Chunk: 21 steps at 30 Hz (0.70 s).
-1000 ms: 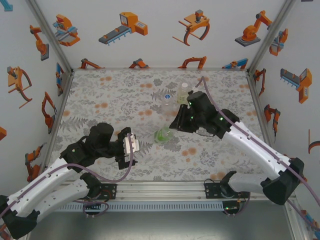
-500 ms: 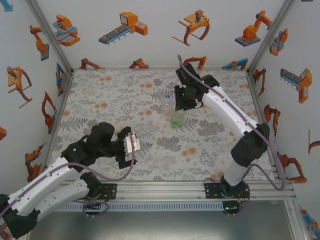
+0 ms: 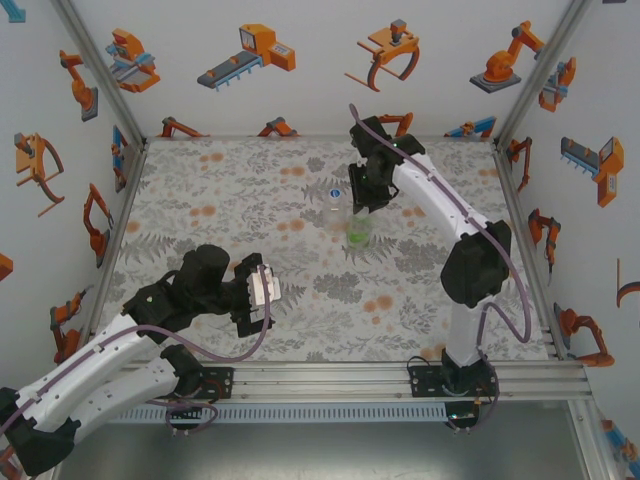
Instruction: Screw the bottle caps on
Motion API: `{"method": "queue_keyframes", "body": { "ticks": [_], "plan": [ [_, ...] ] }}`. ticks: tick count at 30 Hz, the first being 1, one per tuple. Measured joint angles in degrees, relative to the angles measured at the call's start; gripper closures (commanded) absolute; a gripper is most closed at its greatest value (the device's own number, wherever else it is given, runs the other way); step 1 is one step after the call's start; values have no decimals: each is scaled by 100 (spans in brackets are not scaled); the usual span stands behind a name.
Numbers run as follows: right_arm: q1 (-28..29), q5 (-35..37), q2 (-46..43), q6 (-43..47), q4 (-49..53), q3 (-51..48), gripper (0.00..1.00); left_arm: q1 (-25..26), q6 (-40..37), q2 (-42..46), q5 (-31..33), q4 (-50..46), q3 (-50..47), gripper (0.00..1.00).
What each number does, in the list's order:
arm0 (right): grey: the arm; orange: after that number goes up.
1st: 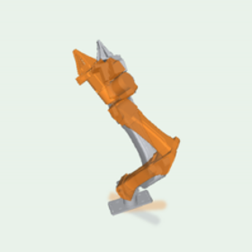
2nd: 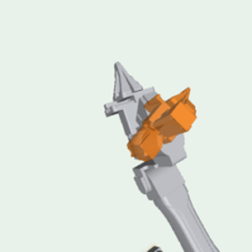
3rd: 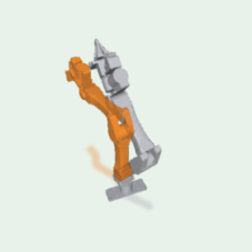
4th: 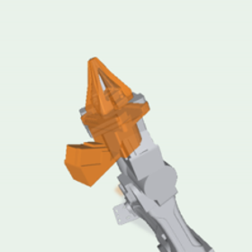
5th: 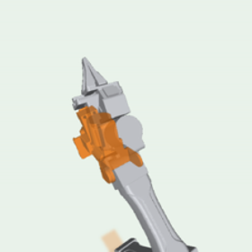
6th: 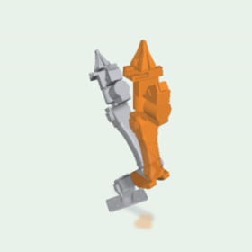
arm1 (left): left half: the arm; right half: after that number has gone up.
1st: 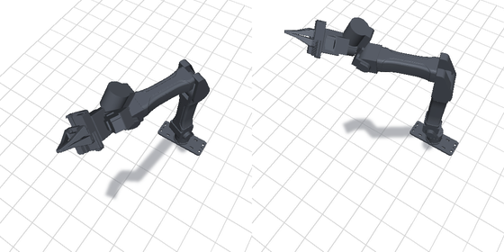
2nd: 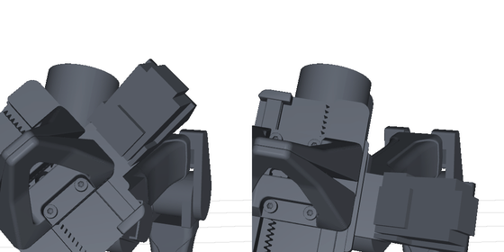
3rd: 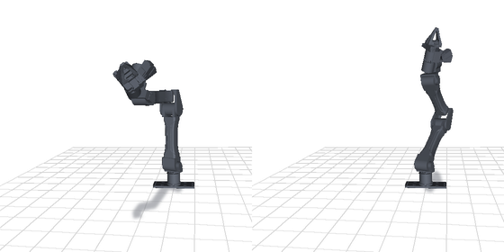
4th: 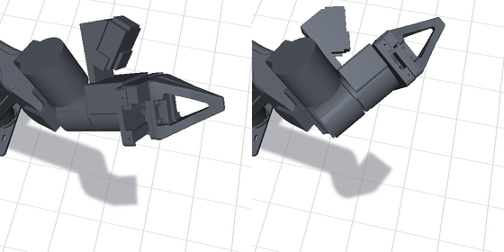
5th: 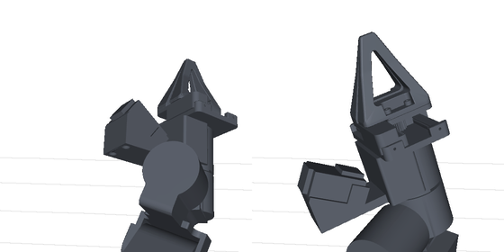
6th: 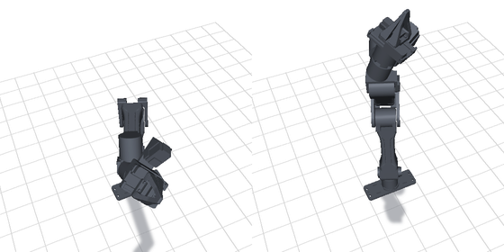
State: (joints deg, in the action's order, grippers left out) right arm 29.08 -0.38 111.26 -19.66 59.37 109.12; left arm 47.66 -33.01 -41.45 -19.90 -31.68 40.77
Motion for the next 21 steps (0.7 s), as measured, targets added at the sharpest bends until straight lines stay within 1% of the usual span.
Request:
{"method": "queue_keyframes", "body": {
  "ticks": [4,10,15,21],
  "plan": [
    [-4,-70,50,4,-2,15,100,0,0,0,0,0,0,3],
    [-4,-107,50,9,-4,15,65,0,0,-4,48,0,0,3],
    [-9,-129,76,24,61,157,55,0,0,-31,66,0,0,3],
    [-9,-122,79,44,179,544,50,0,2,-44,85,0,0,3]
  ]
}}
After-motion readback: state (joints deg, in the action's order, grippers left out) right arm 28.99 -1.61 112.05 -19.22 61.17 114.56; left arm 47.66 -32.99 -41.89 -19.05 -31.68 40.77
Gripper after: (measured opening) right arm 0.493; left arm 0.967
